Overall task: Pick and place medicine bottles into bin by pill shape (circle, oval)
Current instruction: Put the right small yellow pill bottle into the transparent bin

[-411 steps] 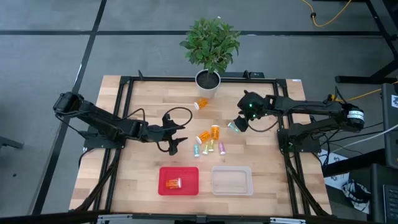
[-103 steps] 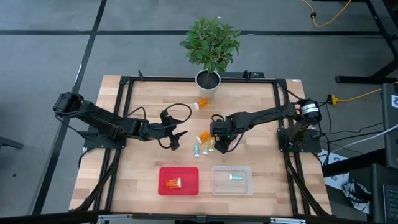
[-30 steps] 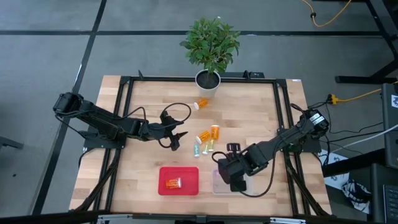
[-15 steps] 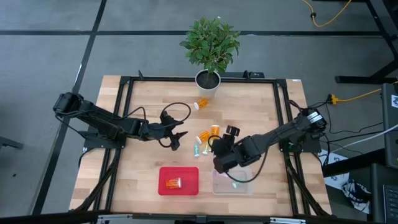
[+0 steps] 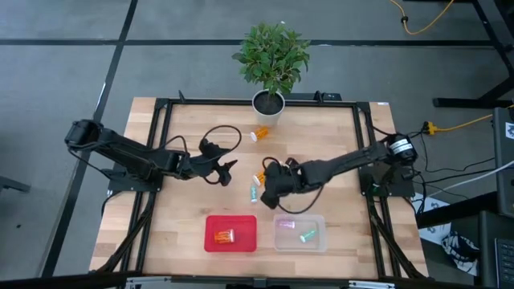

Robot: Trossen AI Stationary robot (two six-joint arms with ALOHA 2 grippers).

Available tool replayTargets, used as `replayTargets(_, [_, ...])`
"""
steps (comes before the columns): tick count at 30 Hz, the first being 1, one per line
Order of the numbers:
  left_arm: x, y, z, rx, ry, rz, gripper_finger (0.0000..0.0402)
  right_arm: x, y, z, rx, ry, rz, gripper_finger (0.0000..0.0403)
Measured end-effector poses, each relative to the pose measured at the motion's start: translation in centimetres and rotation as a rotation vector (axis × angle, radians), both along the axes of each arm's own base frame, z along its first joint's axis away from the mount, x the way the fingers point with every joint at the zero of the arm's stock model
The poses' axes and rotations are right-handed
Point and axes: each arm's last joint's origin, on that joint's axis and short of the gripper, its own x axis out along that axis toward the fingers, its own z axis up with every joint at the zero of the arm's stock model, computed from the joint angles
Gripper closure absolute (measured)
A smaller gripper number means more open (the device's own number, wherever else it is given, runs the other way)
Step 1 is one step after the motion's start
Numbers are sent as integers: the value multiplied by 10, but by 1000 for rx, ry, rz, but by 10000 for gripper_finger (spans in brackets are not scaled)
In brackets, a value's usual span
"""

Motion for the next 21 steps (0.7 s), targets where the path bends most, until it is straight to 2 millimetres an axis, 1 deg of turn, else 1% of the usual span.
replayTargets(4, [-4, -3, 3, 0, 3, -17, 165, -3, -14, -5, 54, 33, -139, 210])
replayTargets(7, [-4, -5, 3, 0, 4, -26, 165, -5, -18, -11, 89, 75, -192, 210])
replayTargets(12, [-4, -6, 3, 2, 6, -27, 165, 2, -15, -33, 137, 145, -190, 210])
replayTargets(15, [-4, -6, 3, 5, 6, -23, 165, 5, -17, -47, 161, 195, -189, 210])
replayTargets(21, [-4, -6, 3, 7, 8, -23, 165, 9, -27, -59, 196, 248, -165, 210])
